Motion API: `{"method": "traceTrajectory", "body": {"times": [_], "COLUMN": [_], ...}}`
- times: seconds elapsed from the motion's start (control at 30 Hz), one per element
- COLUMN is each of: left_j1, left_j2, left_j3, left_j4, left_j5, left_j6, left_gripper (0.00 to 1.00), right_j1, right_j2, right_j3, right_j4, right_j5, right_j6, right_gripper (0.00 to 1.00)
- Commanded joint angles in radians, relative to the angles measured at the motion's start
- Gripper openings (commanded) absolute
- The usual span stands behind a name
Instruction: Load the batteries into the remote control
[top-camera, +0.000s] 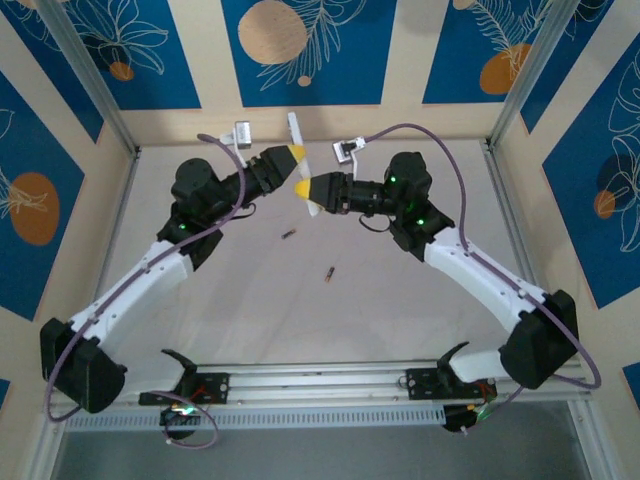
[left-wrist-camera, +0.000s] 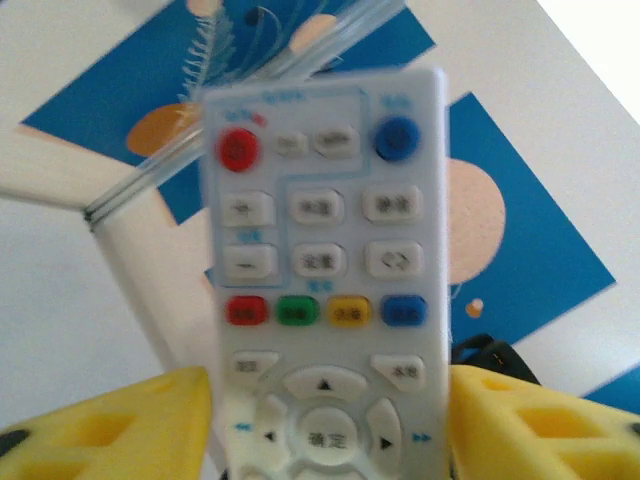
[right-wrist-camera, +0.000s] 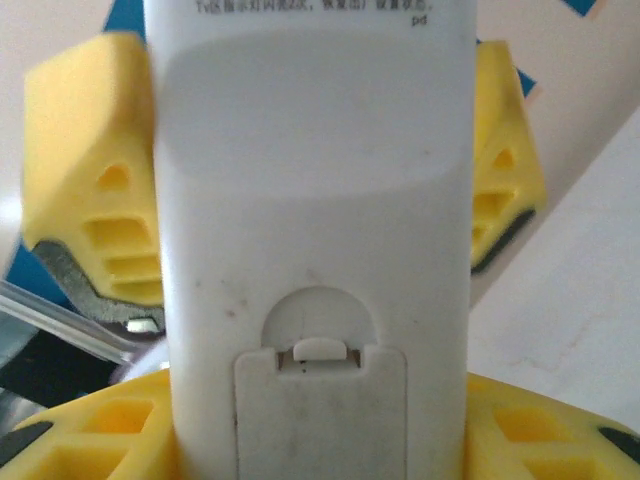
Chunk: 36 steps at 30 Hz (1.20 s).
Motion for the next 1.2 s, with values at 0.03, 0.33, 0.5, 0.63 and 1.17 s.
{"method": "traceTrajectory", "body": {"times": [0.03,0.33,0.5,0.63,1.17], "left_j1": [-0.002,-0.01,-0.021,-0.021,-0.036], "left_j2": [-0.103,-0.129,-0.08,-0.038,-0.028], "left_j3": [0.085,0.148,0.109,0.065,-0.066], "left_j4": [-0.343,-0.551,-0.474,-0.369,-0.117], "left_j5": [-0.17,-0.136,-0.063,-0.044,-0.03], "left_j6": [0.212,0.3,0.285,0.237,0.193], "left_gripper": [0.79,0.79,0.73,0.7,0.0], "right_j1": [0.032,0.222,0.248,0.267,0.226], "right_j2": [-0.086,-0.021,-0.005,-0.002,-0.015], "right_j3": [0.081,0.253,0.269,0.254,0.231], "right_j4": [-0.378,-0.752,-0.736,-0.713,-0.735], "right_j5": [0.206,0.859,0.823,0.791,0.74], "right_j6": [-0.363,-0.747,-0.737,-0.723,-0.651], "right_gripper": [0.27,0.27,0.27,0.27,0.59]}}
